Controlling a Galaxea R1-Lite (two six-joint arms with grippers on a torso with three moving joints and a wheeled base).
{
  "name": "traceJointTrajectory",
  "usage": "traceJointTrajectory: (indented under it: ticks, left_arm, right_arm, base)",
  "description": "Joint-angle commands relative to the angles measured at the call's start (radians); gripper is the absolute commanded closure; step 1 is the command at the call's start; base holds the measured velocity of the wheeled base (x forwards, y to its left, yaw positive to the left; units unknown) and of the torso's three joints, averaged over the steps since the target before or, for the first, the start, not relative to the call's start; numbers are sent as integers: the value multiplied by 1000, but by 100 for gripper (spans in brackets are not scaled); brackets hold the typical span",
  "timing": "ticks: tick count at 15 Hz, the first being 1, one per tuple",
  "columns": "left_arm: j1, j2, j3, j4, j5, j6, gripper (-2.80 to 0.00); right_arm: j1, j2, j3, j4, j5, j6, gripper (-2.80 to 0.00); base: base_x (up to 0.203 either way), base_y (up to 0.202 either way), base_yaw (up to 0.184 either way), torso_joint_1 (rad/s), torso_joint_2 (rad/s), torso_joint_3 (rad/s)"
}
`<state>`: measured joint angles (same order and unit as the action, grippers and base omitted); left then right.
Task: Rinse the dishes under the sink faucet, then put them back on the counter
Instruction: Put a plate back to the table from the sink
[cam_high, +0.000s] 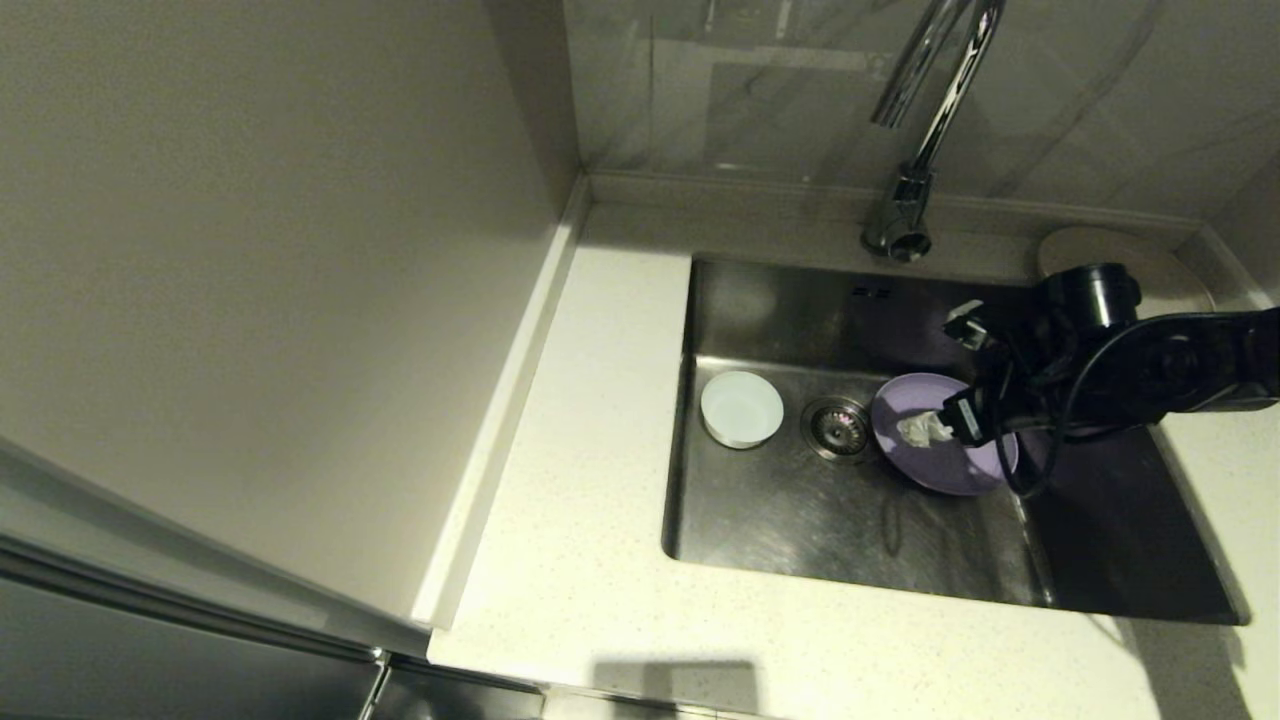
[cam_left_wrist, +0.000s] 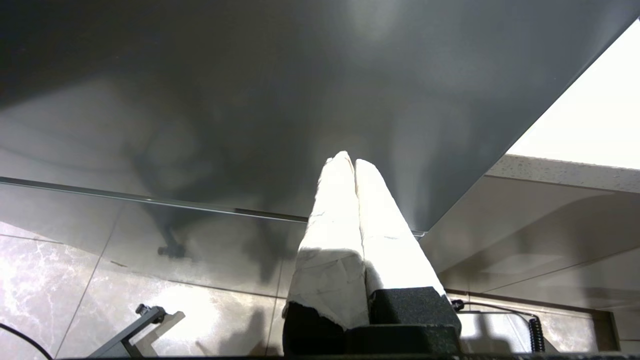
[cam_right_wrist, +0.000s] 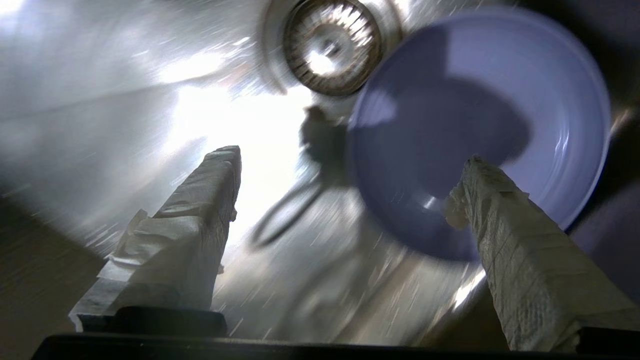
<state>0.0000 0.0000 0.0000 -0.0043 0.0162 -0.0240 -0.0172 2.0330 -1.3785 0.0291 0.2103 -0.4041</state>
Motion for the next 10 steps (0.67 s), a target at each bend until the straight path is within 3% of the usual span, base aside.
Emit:
traceJointTrajectory:
  ticks: [1,6,10]
  left_arm:
    - [0,-2,0,0,1,-1,0]
    - [0,-2,0,0,1,-1,0]
    - [0,-2,0,0,1,-1,0]
  right_arm:
    - [2,146,17,-186,-23,-22,-280]
    - [6,291,19,-485,-68,-31,-280]
    - [19,338,-9,-492,-70,-31,-280]
  base:
    - [0,0,0,0,0,0]
    - [0,0,0,0,0,0]
    - [0,0,0,0,0,0]
